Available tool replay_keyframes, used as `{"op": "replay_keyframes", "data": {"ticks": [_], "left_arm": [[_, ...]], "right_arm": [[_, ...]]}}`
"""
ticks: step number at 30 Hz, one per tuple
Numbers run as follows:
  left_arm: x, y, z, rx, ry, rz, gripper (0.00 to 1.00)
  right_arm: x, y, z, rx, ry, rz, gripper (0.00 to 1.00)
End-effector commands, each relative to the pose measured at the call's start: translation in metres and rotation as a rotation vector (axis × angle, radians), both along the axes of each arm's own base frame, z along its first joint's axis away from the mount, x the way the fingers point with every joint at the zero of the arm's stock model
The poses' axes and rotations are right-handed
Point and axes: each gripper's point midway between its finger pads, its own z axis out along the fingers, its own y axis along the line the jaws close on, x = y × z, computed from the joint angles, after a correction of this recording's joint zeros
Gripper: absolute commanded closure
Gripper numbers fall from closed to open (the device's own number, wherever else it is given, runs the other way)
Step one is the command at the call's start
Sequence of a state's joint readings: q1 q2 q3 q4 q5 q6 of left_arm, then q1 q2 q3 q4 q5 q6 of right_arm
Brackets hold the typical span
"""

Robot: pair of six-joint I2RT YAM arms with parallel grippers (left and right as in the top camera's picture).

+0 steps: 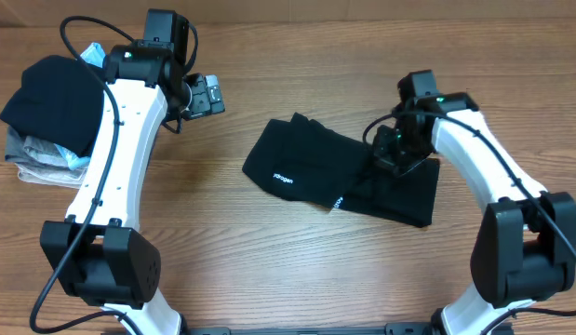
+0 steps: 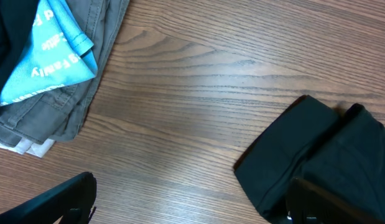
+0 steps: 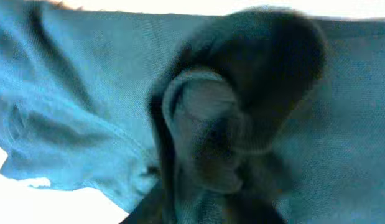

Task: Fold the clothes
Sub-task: 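Fold the strip's right end leftward over the middle with the right gripper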

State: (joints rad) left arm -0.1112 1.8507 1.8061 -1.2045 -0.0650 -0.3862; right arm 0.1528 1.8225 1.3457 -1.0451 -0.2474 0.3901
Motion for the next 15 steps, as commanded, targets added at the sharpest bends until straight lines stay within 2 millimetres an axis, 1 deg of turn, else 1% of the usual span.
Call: {"op": "replay_keyframes", "data": {"ticks": [1,2,4,5,6,9,12,15], "left_arm": [[0.000,0.002,-0.006,0.019,0.015,-0.011,0.00],[0.000,0.002,-0.006,0.019,0.015,-0.011,0.00],[0.000,0.002,-0.006,0.019,0.015,-0.012,0.00],[0.000,0.002,-0.006,0.019,0.015,-0.012,0.00],[0.001,0.002,-0.006,0.019,0.015,-0.012,0.00],[0.000,0.002,-0.006,0.019,0.015,-0.012,0.00],[0.000,0.002,-0.006,0.019,0.015,-0.011,0.00],[0.001,0.002,-0.006,0.019,0.015,-0.012,0.00]], "right_arm": [[0.000,0.014,0.008,0.069,-0.037,0.020,0.47],[0.001,0.021,0.012,0.113,-0.053,0.064,0.44],[0.003,0.035,0.031,0.230,-0.113,0.210,0.40],[0.003,0.038,0.040,0.273,-0.132,0.255,0.38],[0.003,0.034,0.053,0.303,-0.146,0.278,0.36],[0.007,0.010,0.067,0.287,-0.137,0.213,0.32],[0.001,-0.008,0.067,0.284,-0.095,0.155,0.31],[-0.011,-0.019,0.056,0.243,-0.032,0.127,0.32]]}}
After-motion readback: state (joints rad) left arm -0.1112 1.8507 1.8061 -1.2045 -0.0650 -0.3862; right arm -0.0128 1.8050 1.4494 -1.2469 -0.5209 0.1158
